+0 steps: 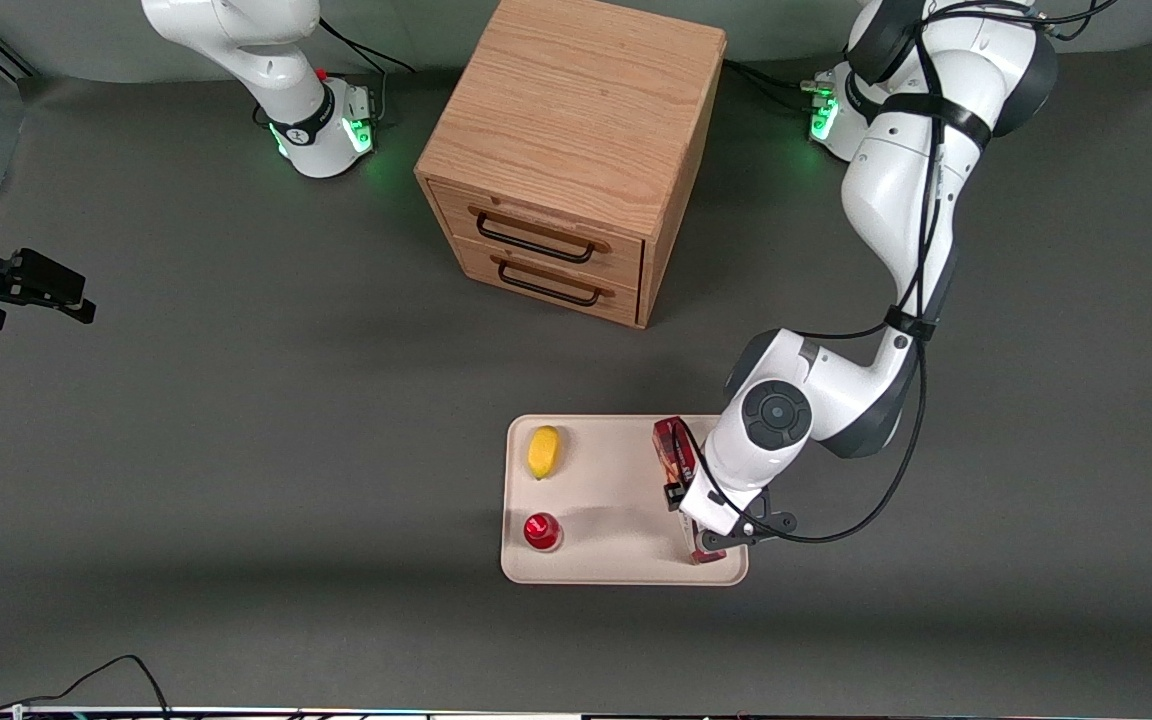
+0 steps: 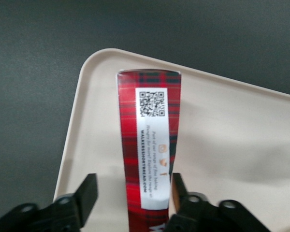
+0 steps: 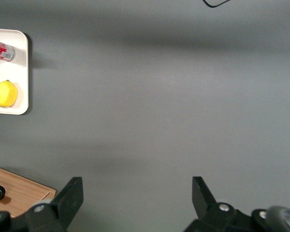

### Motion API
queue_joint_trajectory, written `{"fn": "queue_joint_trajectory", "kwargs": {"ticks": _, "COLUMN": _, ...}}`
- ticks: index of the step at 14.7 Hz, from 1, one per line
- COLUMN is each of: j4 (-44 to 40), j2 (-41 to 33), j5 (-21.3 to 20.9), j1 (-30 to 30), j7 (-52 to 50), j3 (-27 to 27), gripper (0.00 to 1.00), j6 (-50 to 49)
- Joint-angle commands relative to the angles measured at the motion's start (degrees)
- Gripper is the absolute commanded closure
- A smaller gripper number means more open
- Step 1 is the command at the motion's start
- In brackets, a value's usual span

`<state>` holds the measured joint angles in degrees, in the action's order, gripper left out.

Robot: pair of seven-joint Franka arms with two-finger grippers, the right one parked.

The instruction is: Place red cookie box on tray

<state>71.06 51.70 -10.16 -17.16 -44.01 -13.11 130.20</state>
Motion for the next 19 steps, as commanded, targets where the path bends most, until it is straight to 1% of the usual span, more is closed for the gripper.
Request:
{"fn": "queue_joint_trajectory", "kwargs": {"ticks": 1, "j4": 1.01, "j2": -1.78, "j5": -1.01, "j1": 0.02, "j7": -1.69, "j3": 0.19, "gripper": 0.00, "j6": -1.34}}
{"fn": "queue_joint_trajectory", "kwargs": {"ticks": 4, "j4": 0.13, "j2": -3.62, "j5": -0.66, "j1": -0.07, "j7": -1.61, "j3": 0.01, "gripper": 0.00, "j6": -7.39}}
{"fn": "queue_joint_trajectory", "kwargs": {"ticks": 7, "j4": -1.09, "j2": -7.30, "j5": -0.30, "j1": -0.07, "j7": -1.52, "j3": -0.25, "gripper": 0.00, "j6": -17.39}}
{"fn": "queue_joint_trajectory", "kwargs": {"ticks": 10, "j4": -0.66, "j2": -15.46, "j5": -0.39, "j1": -0.15, "j7": -0.20, "j3": -0.25, "gripper": 0.00, "j6": -29.70}}
{"fn": "queue_joint_trajectory", "kwargs": {"ticks": 12, "j4": -0.40, "j2": -20.39, "j5": -0.04, "j1": 0.28, "j7": 4.25, "j3": -0.43, "gripper": 0.00, "j6": -36.91}}
{"fn": "queue_joint_trajectory", "kwargs": {"ticks": 13, "j4": 0.48, "j2": -23.11, "j5": 0.22, "j1": 0.37, "j7": 7.68, "j3": -0.34, "gripper": 0.00, "j6": -39.47}}
{"fn": "queue_joint_trajectory", "kwargs": {"ticks": 15, "j4": 3.81, "j2": -29.44, "j5": 3.02, "j1": 3.00, "j7": 11.91, "j3": -0.17, "gripper": 0.00, "j6": -42.47}}
{"fn": "queue_joint_trajectory", "kwargs": {"ticks": 16, "j4": 5.91, "j2": -32.51, "j5": 3.65, "j1": 3.88, "j7": 13.67, "j3": -0.08, "gripper": 0.00, "j6": -43.18}}
{"fn": "queue_joint_trajectory", "kwargs": {"ticks": 19, "j4": 14.44, "j2": -41.83, "j5": 3.92, "j1": 7.92, "j7": 24.37, "j3": 1.76, "gripper": 0.00, "j6": -42.74}}
